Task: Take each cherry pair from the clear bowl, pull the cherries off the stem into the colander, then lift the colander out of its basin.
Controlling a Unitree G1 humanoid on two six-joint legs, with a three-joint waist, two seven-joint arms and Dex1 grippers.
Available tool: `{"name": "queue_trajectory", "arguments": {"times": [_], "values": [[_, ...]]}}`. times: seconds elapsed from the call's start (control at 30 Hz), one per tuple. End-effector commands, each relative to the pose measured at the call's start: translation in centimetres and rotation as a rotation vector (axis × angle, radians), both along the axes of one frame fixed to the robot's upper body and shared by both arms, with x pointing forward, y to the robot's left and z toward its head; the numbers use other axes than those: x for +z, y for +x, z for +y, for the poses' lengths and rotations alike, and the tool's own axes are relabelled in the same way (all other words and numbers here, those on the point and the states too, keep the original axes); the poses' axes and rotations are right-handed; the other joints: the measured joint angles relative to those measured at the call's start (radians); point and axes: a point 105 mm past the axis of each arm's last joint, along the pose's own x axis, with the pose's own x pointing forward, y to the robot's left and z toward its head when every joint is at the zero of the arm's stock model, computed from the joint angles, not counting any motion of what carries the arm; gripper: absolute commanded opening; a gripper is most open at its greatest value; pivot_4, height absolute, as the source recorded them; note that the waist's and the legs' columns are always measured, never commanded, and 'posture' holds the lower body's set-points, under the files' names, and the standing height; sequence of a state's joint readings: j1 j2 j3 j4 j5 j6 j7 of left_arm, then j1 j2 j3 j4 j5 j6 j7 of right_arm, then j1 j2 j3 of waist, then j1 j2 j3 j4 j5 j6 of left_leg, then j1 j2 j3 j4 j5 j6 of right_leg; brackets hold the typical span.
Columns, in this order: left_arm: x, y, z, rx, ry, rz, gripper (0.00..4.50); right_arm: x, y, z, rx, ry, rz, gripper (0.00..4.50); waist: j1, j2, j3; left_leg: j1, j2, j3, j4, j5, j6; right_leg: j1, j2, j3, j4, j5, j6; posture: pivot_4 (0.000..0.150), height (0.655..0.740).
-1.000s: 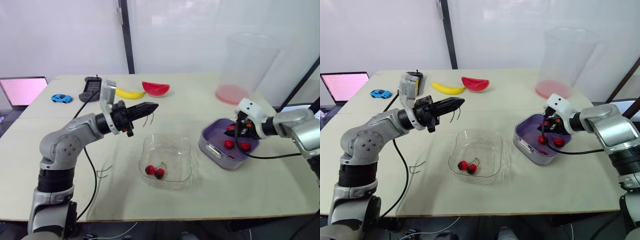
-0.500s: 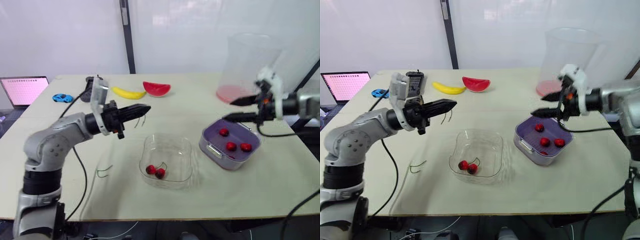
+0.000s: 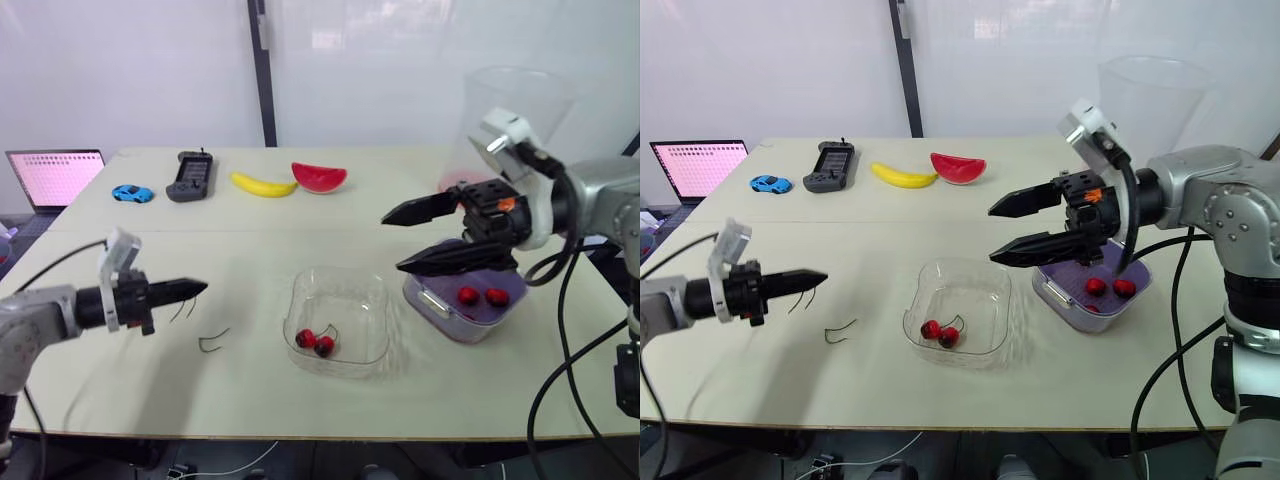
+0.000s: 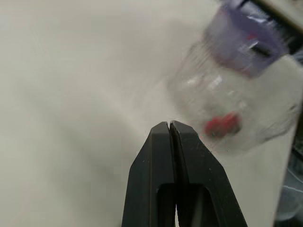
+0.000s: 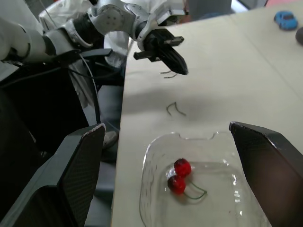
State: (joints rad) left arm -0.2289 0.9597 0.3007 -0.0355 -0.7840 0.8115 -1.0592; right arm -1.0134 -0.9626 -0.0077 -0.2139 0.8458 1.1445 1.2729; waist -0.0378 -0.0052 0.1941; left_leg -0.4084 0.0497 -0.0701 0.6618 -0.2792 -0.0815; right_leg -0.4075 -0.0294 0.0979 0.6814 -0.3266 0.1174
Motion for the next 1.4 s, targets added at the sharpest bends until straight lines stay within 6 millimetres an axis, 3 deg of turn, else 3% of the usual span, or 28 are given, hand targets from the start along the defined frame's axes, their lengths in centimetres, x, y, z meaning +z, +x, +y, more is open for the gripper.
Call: {"name": "queue_trajectory", "arguments": {"times": [0.03,0.17,0.2,0.27,0.47,0.53,0.67,0.77,0.87,0.93,1.03,1.1,1.23,1.33,1.4], "values": [[-0.9,-0.6,1.9,0.099,-0.015,-0.009,0.0,0.0,0.5,-0.5,-0.056,-0.041,-0.071,4.49,-0.004,0.0,0.0,0.0,0.0,0.0,0.0,0.0,0.0,0.0,0.0,0.0,0.0,0.0,0.0,0.15,0.738],[-3.7,-1.1,2.8,0.162,0.003,0.045,0.0,-0.1,1.1,-0.5,-0.075,-0.047,-0.089,4.49,-0.006,0.0,0.0,0.0,0.0,0.0,0.0,0.0,0.0,-0.001,0.0,0.0,0.001,0.0,0.0,0.15,0.738],[-3.9,-1.0,2.9,0.177,0.001,0.051,0.28,-0.1,1.2,-0.5,-0.079,-0.05,-0.095,4.5,-0.006,0.0,0.0,0.0,0.0,0.0,0.0,0.0,0.0,-0.001,0.0,0.0,0.001,0.0,0.0,0.15,0.738],[-4.4,-0.9,3.6,0.214,0.015,0.058,0.89,0.0,1.3,-0.6,-0.087,-0.054,-0.106,4.5,-0.003,0.0,0.0,0.0,0.0,0.0,0.0,0.0,0.0,-0.001,0.0,0.0,0.001,0.0,0.0,0.15,0.738],[-3.9,-0.3,5.4,0.29,0.039,0.014,3.97,0.3,1.4,-0.8,-0.097,-0.059,-0.117,4.5,-0.005,0.0,0.0,0.0,0.0,0.0,0.0,0.0,0.0,-0.001,0.0,0.0,0.001,0.0,0.0,0.15,0.738],[-3.4,0.0,6.5,0.326,0.07,-0.028,4.42,0.2,1.4,-1.0,-0.106,-0.066,-0.12,4.5,-0.006,0.0,0.0,0.0,0.0,0.0,0.0,0.0,0.0,-0.001,0.0,0.0,0.001,0.0,0.0,0.15,0.738],[-0.2,0.6,7.9,0.374,0.041,-0.162,4.42,0.1,0.9,-1.6,-0.12,-0.077,-0.101,4.5,-0.003,0.0,0.0,0.0,0.0,0.0,0.0,0.0,0.0,-0.001,0.0,0.0,0.001,0.0,0.0,0.15,0.738],[1.8,1.0,7.5,0.34,0.011,-0.234,4.42,0.2,0.8,-1.8,-0.141,-0.082,-0.102,4.5,-0.002,0.0,0.0,0.0,0.0,0.0,0.0,0.0,0.0,-0.001,0.0,0.0,0.001,0.0,0.0,0.15,0.738],[4.0,1.3,5.6,0.237,-0.026,-0.301,4.42,0.0,0.9,-1.7,-0.151,-0.105,-0.12,4.5,-0.003,0.0,0.0,0.0,0.0,0.0,0.0,0.0,0.0,-0.001,0.0,0.0,0.001,0.0,0.0,0.15,0.738],[5.9,0.1,2.6,0.053,-0.123,-0.295,4.42,-0.6,0.8,-1.1,-0.137,-0.134,-0.124,4.5,-0.006,0.0,0.0,0.0,0.0,0.0,0.0,0.0,0.0,-0.001,0.0,0.0,0.001,0.0,0.0,0.15,0.738],[5.7,-2.4,-1.1,-0.199,-0.058,-0.234,4.42,-1.9,0.6,0.7,-0.09,-0.205,-0.212,4.5,-0.009,0.0,0.0,0.0,0.0,0.001,0.0,0.0,0.0,-0.001,0.0,0.0,0.001,0.0,0.0,0.15,0.738],[5.4,-3.3,-2.4,-0.283,-0.027,-0.211,4.42,-2.0,0.9,2.1,-0.083,-0.212,-0.296,4.5,-0.019,0.001,0.0,0.001,0.001,0.001,-0.001,0.0,0.0,-0.002,0.0,0.001,0.001,0.0,0.0,0.15,0.738],[5.1,-3.3,-3.6,-0.338,0.021,-0.228,4.42,-3.4,2.3,4.0,-0.166,-0.268,-0.237,4.5,-0.024,0.001,0.0,0.001,0.001,0.001,-0.002,0.0,0.0,-0.002,0.001,0.001,0.002,0.0,0.0,0.15,0.738],[4.6,-3.5,-4.7,-0.381,0.037,-0.218,4.42,-7.6,4.0,5.7,-0.206,-0.461,-0.167,4.5,-0.029,0.0,0.0,0.001,0.001,0.001,-0.002,0.0,0.0,-0.002,0.001,0.001,0.002,0.0,0.0,0.15,0.738],[4.4,-3.6,-4.9,-0.384,0.036,-0.21,4.42,-8.9,4.2,6.5,-0.208,-0.506,-0.119,4.5,-0.032,0.0,0.0,0.001,0.001,0.001,-0.001,0.0,0.0,-0.002,0.001,0.001,0.002,0.0,0.0,0.15,0.738]]}}
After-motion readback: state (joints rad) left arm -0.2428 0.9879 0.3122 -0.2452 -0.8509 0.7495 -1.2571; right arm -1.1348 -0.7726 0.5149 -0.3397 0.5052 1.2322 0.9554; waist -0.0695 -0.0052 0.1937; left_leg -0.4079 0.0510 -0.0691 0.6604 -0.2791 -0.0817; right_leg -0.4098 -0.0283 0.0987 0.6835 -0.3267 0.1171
